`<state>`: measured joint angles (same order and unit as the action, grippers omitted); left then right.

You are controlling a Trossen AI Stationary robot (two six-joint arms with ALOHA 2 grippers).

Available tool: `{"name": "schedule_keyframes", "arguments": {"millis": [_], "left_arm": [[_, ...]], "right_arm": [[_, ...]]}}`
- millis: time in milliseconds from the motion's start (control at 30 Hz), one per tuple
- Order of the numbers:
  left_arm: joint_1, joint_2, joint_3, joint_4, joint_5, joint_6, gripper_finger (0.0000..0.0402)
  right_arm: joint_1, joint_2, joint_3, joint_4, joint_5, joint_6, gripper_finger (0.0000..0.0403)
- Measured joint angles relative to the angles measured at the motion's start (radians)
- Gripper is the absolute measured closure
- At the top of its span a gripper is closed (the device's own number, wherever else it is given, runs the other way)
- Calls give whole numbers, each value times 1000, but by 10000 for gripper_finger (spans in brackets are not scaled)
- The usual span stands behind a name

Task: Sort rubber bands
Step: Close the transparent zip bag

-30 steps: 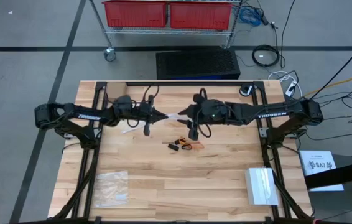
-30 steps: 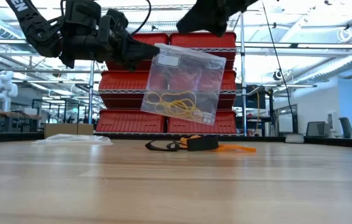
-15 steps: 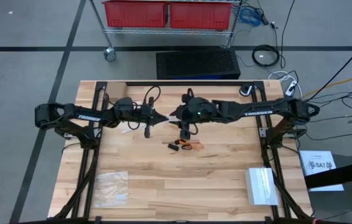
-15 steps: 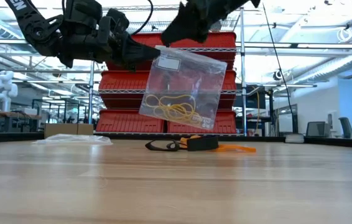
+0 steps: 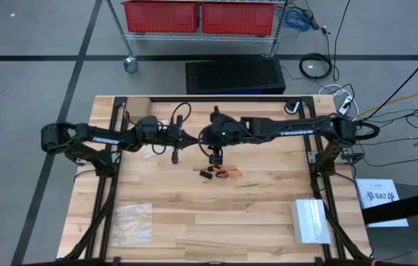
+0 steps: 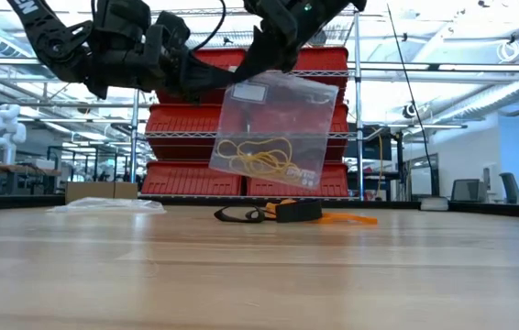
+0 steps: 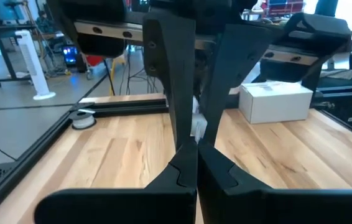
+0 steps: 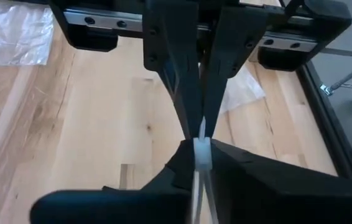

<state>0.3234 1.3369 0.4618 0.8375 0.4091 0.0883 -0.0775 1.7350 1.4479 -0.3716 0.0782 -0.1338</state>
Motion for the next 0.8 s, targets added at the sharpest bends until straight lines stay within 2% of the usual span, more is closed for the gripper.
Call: {"name": "schedule_keyframes", "arguments": {"millis": [533, 800], "left_arm": [[0, 2, -2, -15, -10, 3, 401], [1, 3, -2, -12, -22, 3, 401]], "right_arm": [[1, -22, 2, -159, 6, 40, 389], [1, -67, 2, -273, 53, 65, 389]]}}
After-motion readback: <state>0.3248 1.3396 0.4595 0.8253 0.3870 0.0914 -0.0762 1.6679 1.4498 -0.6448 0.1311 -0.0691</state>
